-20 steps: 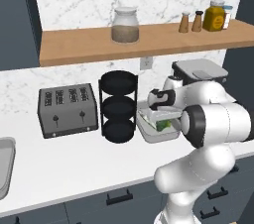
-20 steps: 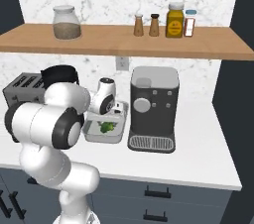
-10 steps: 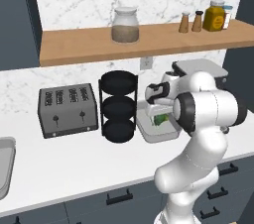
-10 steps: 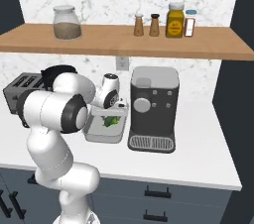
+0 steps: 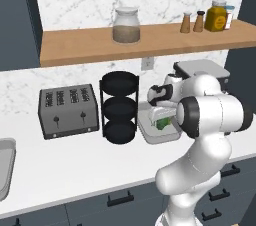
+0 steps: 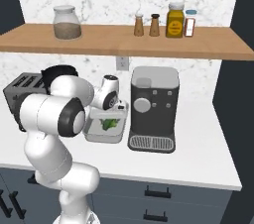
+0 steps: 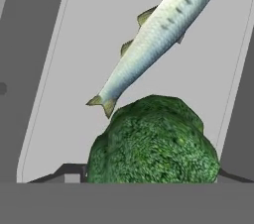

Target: Place one broccoli and one fish in each tupperware on the nearby counter, to pack two identical lunches.

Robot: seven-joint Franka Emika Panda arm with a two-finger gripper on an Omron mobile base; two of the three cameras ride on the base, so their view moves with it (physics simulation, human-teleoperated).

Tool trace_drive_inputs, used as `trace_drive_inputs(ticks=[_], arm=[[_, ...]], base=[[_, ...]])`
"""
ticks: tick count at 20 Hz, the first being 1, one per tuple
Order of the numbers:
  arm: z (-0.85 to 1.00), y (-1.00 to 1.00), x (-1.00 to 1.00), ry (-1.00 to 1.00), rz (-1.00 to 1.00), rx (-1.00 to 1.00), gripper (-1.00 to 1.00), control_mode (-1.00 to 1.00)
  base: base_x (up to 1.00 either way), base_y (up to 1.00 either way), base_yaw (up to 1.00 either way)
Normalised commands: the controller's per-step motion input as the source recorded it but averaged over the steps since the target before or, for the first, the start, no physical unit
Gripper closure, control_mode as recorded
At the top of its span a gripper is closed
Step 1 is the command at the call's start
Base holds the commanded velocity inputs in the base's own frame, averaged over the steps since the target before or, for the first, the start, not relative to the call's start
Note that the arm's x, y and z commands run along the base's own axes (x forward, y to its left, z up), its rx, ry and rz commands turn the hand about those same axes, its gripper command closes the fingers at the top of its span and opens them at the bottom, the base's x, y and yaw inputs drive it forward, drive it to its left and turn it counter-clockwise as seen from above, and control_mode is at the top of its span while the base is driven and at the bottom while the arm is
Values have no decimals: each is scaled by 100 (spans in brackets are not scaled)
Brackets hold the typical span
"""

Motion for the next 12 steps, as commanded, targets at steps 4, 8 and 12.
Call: trace_drive_inputs(ticks=[4,8,12], arm=[[-7,13,7,0,6,0,100,-100],[-28,5,36,0,9,0,100,-100],[-29,0,1,0,4,0,100,-100]], base=[[0,0,0],[0,0,0],[0,0,0]])
